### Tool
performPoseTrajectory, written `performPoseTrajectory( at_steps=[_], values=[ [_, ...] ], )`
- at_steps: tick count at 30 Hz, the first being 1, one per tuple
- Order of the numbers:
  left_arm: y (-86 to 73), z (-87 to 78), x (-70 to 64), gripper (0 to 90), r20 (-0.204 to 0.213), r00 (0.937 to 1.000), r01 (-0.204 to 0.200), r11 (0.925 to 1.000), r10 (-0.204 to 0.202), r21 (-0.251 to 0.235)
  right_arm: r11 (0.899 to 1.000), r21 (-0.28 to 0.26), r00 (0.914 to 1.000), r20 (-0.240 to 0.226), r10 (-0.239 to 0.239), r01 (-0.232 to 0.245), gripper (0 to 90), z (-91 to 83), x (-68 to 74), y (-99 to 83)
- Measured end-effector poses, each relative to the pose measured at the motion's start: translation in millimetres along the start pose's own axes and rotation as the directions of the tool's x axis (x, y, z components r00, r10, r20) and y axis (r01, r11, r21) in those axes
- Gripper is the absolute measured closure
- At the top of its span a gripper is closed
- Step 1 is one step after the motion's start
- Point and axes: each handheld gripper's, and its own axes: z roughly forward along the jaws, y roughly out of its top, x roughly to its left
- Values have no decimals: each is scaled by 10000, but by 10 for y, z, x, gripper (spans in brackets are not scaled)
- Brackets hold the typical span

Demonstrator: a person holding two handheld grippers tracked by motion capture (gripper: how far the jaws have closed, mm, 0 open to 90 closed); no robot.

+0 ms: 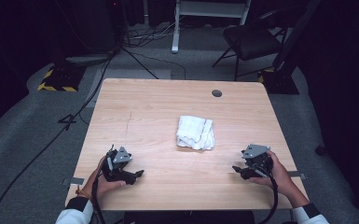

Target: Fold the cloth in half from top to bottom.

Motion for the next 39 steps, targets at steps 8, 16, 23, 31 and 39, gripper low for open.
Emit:
performPoseTrajectory(
  at_steps=[8, 16, 23, 31, 39],
  values=[
    [0, 0, 0, 159, -18, 10000, -6, 10000, 6, -1, 9993, -16, 9993, 25, 374, -374, 275, -23, -18, -191],
    [0, 1, -1, 159, -7, 10000, 2, 10000, -2, -12, 9936, -353, 9942, 10, 1076, -1075, 274, -50, -57, -403],
    [0, -1, 0, 159, -19, 10000, -3, 10000, 3, -1, 9763, -857, 9800, -265, 1971, -1987, 262, -91, -119, -594],
    [0, 0, 0, 159, -19, 10000, -9, 10000, 9, -8, 9372, -1687, 9523, -542, 3005, -3053, 225, -123, -156, -845],
    [-1, 0, -1, 159, -7, 10000, -1, 10000, 1, -8, 9326, -1643, 9468, -383, 3194, -3213, 206, -143, -164, -878]
  ],
)
